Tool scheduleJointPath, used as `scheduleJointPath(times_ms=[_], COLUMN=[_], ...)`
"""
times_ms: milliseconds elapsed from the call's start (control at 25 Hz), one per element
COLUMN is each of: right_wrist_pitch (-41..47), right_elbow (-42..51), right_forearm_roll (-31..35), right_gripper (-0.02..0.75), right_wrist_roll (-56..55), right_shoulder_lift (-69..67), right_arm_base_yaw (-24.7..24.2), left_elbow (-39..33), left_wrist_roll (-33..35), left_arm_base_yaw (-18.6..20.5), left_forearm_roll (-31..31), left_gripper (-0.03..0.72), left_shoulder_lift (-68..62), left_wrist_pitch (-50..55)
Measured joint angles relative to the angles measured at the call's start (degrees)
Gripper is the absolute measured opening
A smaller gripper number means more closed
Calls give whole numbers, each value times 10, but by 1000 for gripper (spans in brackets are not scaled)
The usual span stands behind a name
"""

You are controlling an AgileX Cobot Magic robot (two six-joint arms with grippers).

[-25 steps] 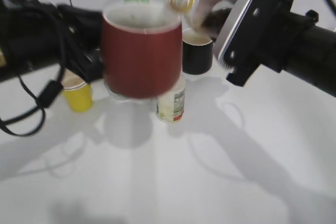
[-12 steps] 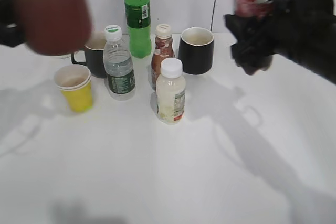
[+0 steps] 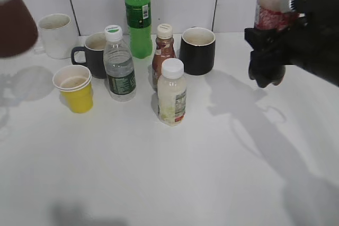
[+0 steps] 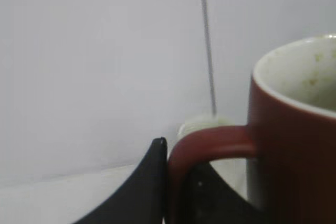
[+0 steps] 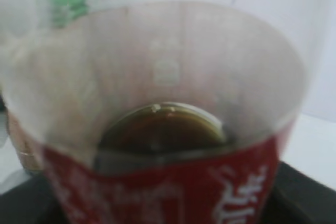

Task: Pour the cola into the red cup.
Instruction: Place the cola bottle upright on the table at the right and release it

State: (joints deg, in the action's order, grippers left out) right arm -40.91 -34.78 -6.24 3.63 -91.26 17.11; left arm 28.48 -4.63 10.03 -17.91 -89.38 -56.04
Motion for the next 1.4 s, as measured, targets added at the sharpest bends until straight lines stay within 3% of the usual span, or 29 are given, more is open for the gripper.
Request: scheduleJointPath(times_ms=[120,320,720,1080,1400], right_wrist_pitch=[-18,-28,-33,-35,-35], right_elbow=[0,1,1,1,1], right_forearm_roll=[-2,-15,-21,-21,-22], right_gripper=[462,462,462,462,462], right_wrist_roll=[-11,-25,-47,-48,-49], right_shoulder_lift=[-18,-23,-23,-23,-23], right_arm_base_yaw=[0,-1,-1,-1,-1], left_elbow=[3,63,167,170,124], left_wrist_roll=[38,60,60,57,52], left_arm_base_yaw=[5,34,61,61,61], left_forearm_roll=[32,12,-8,-19,-16], left_gripper=[45,45,45,48,92], left_shoulder_lift=[-112,-258,-368,-397,-396], left_wrist_pitch=[-72,-81,-97,-124,-149])
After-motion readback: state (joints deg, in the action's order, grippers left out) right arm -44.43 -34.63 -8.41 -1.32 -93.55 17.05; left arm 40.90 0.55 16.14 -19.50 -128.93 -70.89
